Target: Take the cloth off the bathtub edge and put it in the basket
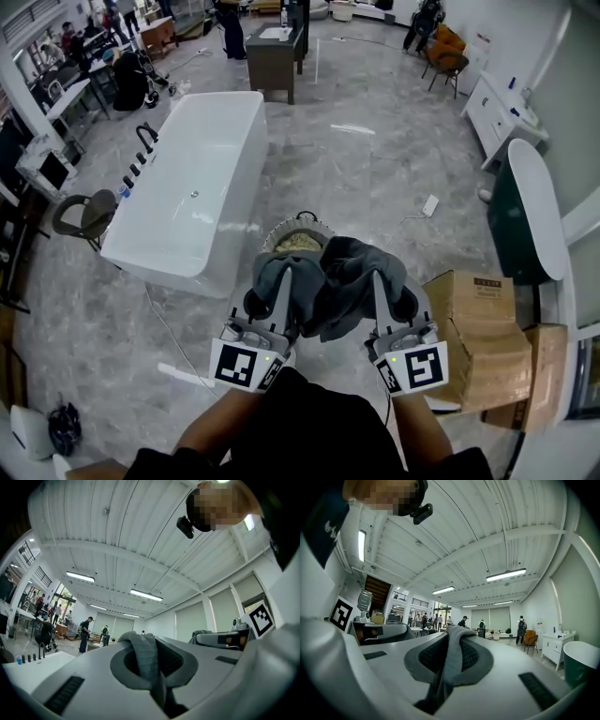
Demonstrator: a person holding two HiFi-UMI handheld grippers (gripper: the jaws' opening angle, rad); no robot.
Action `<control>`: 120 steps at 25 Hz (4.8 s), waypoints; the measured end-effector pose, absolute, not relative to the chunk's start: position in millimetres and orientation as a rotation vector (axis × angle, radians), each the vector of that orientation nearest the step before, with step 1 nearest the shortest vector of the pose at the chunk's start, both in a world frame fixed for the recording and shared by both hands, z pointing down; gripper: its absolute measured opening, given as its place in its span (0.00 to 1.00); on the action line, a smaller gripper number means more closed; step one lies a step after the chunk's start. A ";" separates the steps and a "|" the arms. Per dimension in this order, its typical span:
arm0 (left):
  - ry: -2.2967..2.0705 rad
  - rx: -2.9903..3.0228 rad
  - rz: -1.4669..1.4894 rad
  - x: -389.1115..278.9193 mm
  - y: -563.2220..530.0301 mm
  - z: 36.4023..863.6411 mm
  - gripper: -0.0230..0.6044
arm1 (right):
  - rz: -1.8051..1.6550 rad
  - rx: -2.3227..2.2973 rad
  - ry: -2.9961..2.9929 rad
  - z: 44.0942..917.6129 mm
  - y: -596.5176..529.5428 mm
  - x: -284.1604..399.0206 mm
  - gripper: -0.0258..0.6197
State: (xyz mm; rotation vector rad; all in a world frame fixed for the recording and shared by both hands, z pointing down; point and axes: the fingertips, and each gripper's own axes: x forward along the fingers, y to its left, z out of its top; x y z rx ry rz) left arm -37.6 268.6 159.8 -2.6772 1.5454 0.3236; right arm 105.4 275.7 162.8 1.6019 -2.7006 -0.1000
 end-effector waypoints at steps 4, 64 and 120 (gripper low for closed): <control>1.514 -2.674 0.350 -59.8 223.1 152.1 0.07 | -0.125 1.634 -2.679 152.8 234.7 88.3 0.10; 1.849 -2.735 0.112 -38.9 -167.2 298.6 0.07 | 0.340 1.194 -2.824 291.3 -153.2 64.8 0.10; 1.855 -3.239 -0.611 -40.1 -189.2 901.8 0.07 | 0.709 1.003 -2.282 884.7 -182.4 22.4 0.10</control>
